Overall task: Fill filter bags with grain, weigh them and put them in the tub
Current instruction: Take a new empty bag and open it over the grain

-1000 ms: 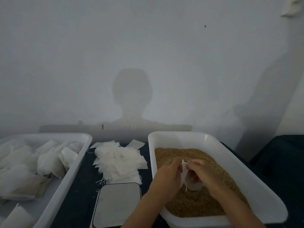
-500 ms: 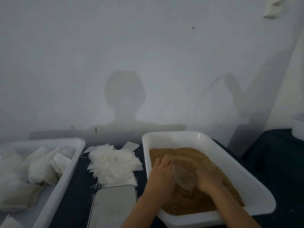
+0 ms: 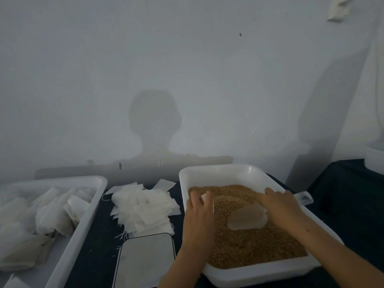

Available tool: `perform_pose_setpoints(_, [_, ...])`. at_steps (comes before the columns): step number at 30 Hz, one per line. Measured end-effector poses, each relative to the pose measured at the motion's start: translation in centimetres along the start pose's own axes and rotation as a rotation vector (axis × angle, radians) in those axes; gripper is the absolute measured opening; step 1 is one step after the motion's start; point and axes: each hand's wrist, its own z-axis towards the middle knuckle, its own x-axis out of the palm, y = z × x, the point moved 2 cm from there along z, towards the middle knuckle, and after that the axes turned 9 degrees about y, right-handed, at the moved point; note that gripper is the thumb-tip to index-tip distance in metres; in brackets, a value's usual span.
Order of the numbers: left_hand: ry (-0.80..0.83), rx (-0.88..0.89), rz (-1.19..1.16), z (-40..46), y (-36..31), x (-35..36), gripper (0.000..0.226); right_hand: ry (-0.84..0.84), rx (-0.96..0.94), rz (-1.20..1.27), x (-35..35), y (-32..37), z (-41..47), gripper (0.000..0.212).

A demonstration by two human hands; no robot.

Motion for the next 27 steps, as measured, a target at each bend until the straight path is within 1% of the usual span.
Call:
perform_pose_setpoints(1, [-0.007,-0.015,0.008,0.0,0.0,0.0,0.045,-0.025,-0.019,-0.023,0.2,-0.1,0.1,0.032])
perform_pose_setpoints(3, [-0.006,-0.041,0.019,0.1,0.1,0.1,0.047,-0.051,-0.092,-0.019,0.6,0.4,0.3,0.027])
perform_pose_setpoints(6, [0.01,-0.057,0.023,0.0,0.2,0.1,0.049,-0.067,-0.177,0.076,1.4,1.4,0.7,0.024])
perform_pose_setpoints(8, [0.017,-0.055,0.03,-0.1,0.2,0.0,0.05,-0.05,-0.215,0.155,2.1,1.9,0.9,0.024])
perform_pose_setpoints(11, [0.014,-0.044,0.04,0.1,0.4,-0.1,0.052,0.016,-0.268,0.289,2.9,2.3,0.8,0.019])
perform_pose_setpoints(14, [-0.05,-0.008,0.036,-0.1,0.2,-0.4,0.043,0.094,-0.269,0.416,3.2,2.1,0.8,0.014])
perform_pose_setpoints(18, [-0.179,0.035,-0.019,0.0,0.1,-1.3,0.031,0.165,-0.245,0.572,2.6,0.9,0.3,0.023])
perform_pose_setpoints(19, [-0.186,0.041,-0.015,0.2,0.2,-1.6,0.029,0.172,-0.235,0.594,2.4,0.5,0.2,0.021])
perform_pose_setpoints(22, [-0.108,0.037,0.031,1.4,0.9,-1.3,0.021,0.187,-0.201,0.666,1.5,-0.8,-0.5,0.019])
perform_pose_setpoints(25, [-0.066,0.012,-0.009,2.4,1.4,-0.8,0.013,0.185,-0.169,0.72,0.4,-2.2,-1.2,0.02])
perform_pose_setpoints(27, [0.045,0.058,0.006,2.9,1.4,-0.1,0.011,0.174,-0.16,0.736,-0.5,-3.1,-1.5,0.02])
